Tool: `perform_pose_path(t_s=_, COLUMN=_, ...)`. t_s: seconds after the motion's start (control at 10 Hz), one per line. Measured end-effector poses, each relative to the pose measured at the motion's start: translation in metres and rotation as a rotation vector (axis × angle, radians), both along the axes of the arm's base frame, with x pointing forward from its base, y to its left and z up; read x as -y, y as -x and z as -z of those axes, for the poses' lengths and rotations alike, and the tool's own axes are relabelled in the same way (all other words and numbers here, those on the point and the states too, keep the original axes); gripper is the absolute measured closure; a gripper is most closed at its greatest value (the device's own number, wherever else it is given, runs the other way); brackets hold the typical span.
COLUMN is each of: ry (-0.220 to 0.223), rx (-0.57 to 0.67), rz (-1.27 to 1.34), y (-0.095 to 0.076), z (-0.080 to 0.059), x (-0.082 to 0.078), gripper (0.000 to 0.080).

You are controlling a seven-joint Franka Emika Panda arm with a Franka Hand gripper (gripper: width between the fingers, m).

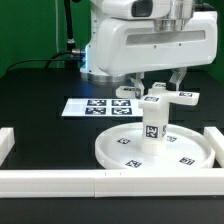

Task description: Assemble round table

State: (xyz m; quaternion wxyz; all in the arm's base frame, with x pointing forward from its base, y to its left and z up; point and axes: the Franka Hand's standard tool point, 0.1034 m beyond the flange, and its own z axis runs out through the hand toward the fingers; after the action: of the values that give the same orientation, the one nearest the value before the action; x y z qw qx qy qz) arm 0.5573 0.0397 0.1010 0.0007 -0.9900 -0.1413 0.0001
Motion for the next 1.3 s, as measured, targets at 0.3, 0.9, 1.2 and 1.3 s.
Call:
perform_pose_path(t_s=0.3, ry=-0.017, rx=-0.004, rz=0.259, y=0.0003, z=0.0002, x=0.0004, gripper=0.0358)
perform_pose_path(t_s=0.9, ry=-0.023, rx=-0.012, rz=0.851, y=0.0003, z=0.0000, x=-0.0007, gripper=0.0358)
perform_pose_path(t_s=1.2, ry=-0.035, rx=-0.021, rz=0.981, y=0.0003, z=0.0000, x=-0.0001, gripper=0.0358)
perform_pose_path(t_s=1.3, ry=-0.035, rx=-0.022, rz=0.976, y=0.0004, z=-0.0004, x=0.0000, gripper=0.0358)
